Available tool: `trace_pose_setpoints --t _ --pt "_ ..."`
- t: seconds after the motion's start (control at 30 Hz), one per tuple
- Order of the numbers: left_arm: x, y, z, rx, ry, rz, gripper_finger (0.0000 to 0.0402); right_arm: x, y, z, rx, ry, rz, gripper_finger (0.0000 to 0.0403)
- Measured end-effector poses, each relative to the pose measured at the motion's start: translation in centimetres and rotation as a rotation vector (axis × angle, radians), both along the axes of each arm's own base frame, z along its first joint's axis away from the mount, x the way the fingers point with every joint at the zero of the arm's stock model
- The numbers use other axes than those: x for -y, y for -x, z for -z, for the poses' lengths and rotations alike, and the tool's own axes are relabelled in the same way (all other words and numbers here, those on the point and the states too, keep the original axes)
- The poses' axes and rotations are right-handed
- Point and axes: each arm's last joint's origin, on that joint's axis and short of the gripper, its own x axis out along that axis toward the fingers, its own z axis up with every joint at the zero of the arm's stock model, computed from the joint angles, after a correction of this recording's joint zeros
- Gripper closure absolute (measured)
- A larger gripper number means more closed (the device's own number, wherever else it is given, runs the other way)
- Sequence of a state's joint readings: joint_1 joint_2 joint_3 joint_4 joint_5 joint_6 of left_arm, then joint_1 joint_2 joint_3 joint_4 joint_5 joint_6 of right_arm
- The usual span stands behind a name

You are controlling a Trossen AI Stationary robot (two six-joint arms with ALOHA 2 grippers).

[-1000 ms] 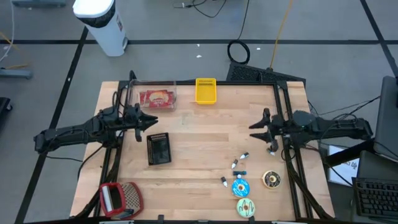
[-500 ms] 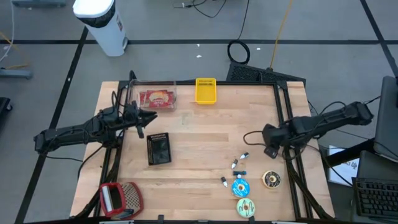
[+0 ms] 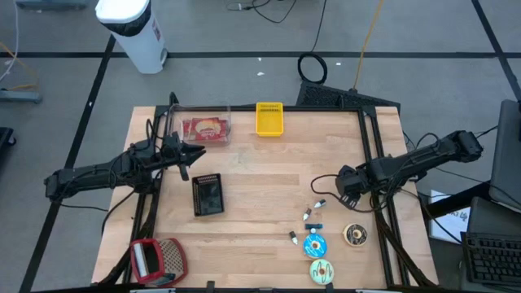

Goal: Pick & Place Food Item
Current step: Put the green food coloring bottle into the yellow bin

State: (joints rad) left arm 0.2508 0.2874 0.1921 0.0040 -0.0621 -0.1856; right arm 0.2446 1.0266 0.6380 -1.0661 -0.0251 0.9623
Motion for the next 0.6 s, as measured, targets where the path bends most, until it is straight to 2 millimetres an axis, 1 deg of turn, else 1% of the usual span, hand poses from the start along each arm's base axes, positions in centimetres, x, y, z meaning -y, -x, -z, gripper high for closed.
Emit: trace_pose_setpoints --t 0.1,0.2,0.33,0.6 --pt "0.0 0.0 0.0 0.000 0.000 0.000 0.0323 -0.3 -0.5 0.4 -0.027 -0.071 0.055 0.0250" --pt "0.0 0.0 0.0 -0.001 -0.003 0.000 0.0323 -0.6 -1.0 1.0 -0.065 -0.105 0.071 0.0250" --pt "0.0 0.0 0.0 -0.002 -0.007 0.000 0.0323 -0.6 -1.1 1.7 -0.141 -0.079 0.082 0.0250" --pt "0.0 0.0 0.0 -0.006 -0.018 0.000 0.0323 -0.6 -1.6 2.7 -0.205 -0.025 0.080 0.0250"
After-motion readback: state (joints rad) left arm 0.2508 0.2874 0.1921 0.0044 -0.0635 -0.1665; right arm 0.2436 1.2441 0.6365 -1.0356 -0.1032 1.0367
